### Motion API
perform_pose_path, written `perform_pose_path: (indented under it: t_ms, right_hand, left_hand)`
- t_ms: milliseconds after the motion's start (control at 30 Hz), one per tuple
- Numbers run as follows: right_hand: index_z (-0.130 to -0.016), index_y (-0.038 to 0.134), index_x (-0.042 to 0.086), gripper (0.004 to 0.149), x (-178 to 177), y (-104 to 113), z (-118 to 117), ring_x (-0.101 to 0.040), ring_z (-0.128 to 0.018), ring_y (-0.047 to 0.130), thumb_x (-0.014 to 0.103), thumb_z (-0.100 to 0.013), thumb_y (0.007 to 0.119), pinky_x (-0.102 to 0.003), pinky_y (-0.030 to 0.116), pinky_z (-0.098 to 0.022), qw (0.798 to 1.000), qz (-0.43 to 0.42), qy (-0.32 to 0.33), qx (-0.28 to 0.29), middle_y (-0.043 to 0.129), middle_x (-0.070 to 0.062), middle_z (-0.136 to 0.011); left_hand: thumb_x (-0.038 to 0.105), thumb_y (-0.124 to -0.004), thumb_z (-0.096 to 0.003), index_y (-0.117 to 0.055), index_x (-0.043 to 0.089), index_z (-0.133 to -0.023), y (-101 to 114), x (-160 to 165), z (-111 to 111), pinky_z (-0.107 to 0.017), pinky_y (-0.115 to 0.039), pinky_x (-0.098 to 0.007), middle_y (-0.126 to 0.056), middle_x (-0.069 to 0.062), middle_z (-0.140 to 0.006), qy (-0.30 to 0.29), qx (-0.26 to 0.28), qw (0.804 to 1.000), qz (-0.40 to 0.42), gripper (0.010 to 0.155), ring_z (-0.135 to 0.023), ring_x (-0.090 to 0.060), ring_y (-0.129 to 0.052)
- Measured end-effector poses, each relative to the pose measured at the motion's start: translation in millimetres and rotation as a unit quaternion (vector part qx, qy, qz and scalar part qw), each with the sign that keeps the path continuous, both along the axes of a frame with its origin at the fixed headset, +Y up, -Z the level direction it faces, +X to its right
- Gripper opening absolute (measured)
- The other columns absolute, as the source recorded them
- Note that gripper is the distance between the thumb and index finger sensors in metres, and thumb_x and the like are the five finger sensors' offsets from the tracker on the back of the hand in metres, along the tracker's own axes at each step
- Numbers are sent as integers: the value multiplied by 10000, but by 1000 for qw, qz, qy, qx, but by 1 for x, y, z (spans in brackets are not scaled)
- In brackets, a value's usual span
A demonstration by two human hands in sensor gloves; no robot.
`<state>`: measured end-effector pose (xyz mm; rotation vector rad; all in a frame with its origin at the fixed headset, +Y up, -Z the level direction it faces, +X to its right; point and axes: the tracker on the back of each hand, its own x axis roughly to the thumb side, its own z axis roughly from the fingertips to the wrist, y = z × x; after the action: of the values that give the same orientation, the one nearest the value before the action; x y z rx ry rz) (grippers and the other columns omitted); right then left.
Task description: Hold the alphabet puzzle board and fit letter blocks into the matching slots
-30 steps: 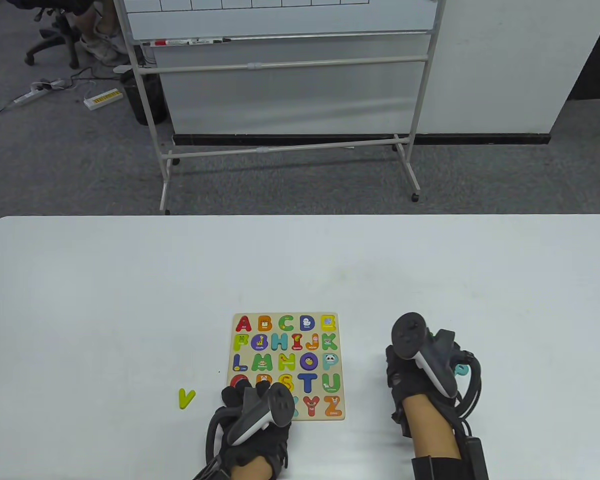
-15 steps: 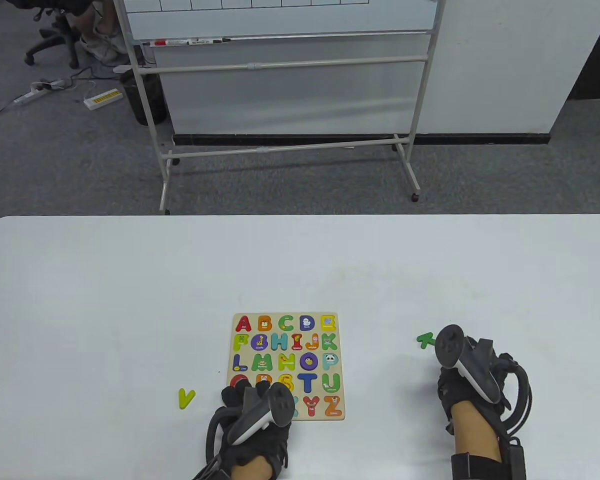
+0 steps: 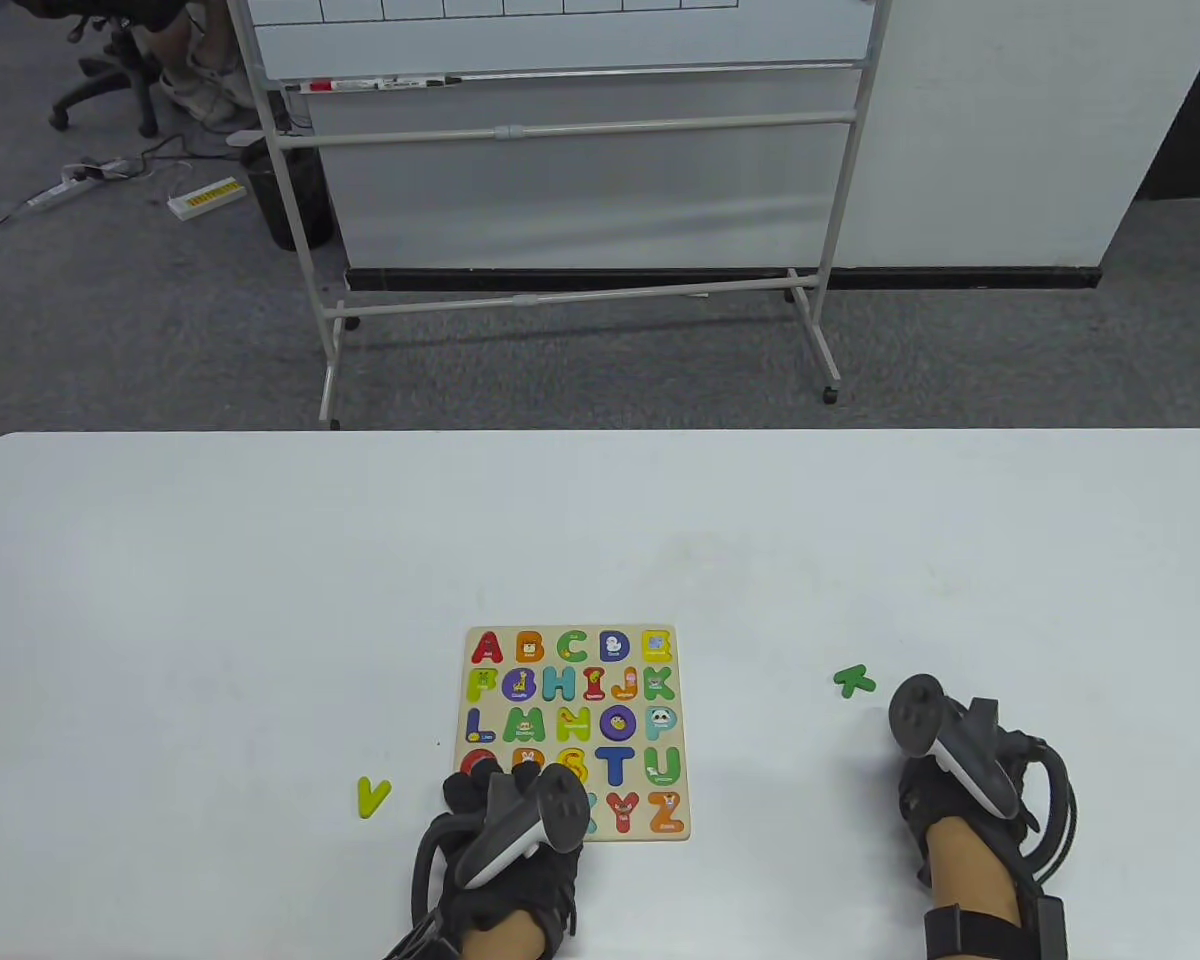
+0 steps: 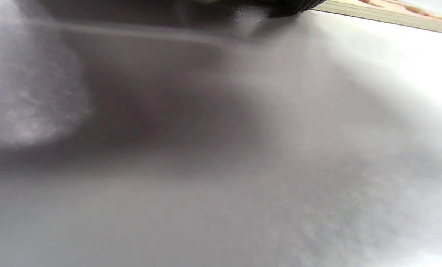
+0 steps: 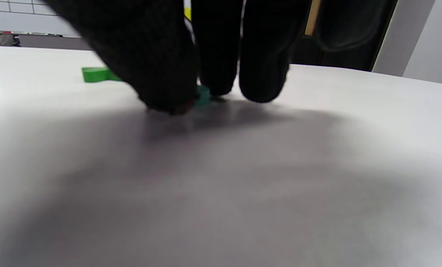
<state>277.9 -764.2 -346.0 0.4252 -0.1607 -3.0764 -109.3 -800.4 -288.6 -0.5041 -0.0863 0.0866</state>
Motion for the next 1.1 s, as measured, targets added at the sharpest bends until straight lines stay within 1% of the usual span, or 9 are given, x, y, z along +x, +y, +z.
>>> perform_pose_path:
  t_ms: [133, 267, 433, 500, 633, 733, 833, 900, 1100]
  right_hand:
    - [-952, 844, 279, 532, -2, 0, -2, -327, -881, 925, 284, -428, 935, -643, 619, -690, 999, 26, 11, 15, 854, -65, -1018]
    - [-909, 884, 250, 499, -3, -1, -3, -284, -790, 988, 282, -416, 948, -613, 662, -673, 998, 42, 28, 32, 918, -59, -939]
    - [-911, 883, 187, 520, -1, -1, -5, -287, -709, 1019, 299, -409, 956, -597, 698, -645, 998, 37, 34, 28, 936, -132, -899]
    - [-909, 885, 179, 524, 0, 2, -4, -292, -703, 1019, 294, -404, 963, -597, 703, -639, 999, 31, 35, 26, 937, -134, -895]
    - [-911, 880, 175, 537, -6, 16, -2, -295, -681, 1031, 296, -395, 968, -594, 715, -627, 997, 9, 51, 64, 940, -143, -890]
    - [-912, 879, 176, 539, -25, 27, -3, -296, -677, 1033, 294, -394, 969, -595, 716, -626, 992, -6, 87, 93, 940, -140, -890]
    - [-908, 881, 184, 541, -49, 33, -6, -288, -671, 1040, 298, -387, 972, -590, 723, -623, 983, -18, 133, 129, 946, -134, -887]
    - [-908, 880, 189, 540, -69, 34, -10, -288, -671, 1041, 298, -387, 972, -590, 722, -625, 976, -33, 161, 140, 945, -131, -889]
    - [-904, 885, 198, 535, -120, 25, -23, -280, -668, 1047, 295, -386, 974, -591, 723, -628, 963, -55, 238, 115, 950, -126, -888]
  left_hand:
    - [461, -500, -538, -123, -22, -1066, 0, 0, 0, -598, -333, -773, -74, -443, -1032, -1, 1, 1000, -2, 809, -912, -733, -136]
    - [460, -501, -539, -123, -23, -1065, 0, 0, 0, -598, -333, -772, -74, -443, -1032, -1, 0, 1000, -2, 808, -912, -733, -136]
    - [460, -500, -538, -122, -20, -1065, 0, 0, 0, -597, -332, -773, -73, -443, -1032, 0, 0, 1000, -2, 807, -912, -734, -134]
    - [460, -500, -538, -121, -22, -1066, 0, 0, 0, -597, -331, -773, -73, -443, -1032, 0, 0, 1000, -1, 809, -911, -734, -133]
    - [460, -501, -539, -122, -21, -1066, 0, 0, 0, -598, -332, -772, -73, -443, -1032, 0, 0, 1000, -1, 808, -912, -732, -132]
    - [459, -502, -538, -123, -20, -1066, 0, 0, 0, -599, -330, -772, -74, -442, -1033, 1, 1, 1000, 0, 807, -913, -732, -134]
    - [459, -501, -537, -123, -22, -1066, 0, 0, 0, -599, -331, -772, -73, -442, -1033, 1, 1, 1000, -1, 809, -913, -732, -134]
    - [458, -502, -537, -124, -20, -1065, 0, 1, 0, -598, -331, -773, -72, -443, -1033, 2, 1, 1000, -1, 807, -913, -732, -134]
    - [459, -500, -536, -123, -21, -1065, 0, 1, 0, -598, -332, -773, -74, -443, -1031, 1, 2, 1000, -2, 808, -913, -732, -134]
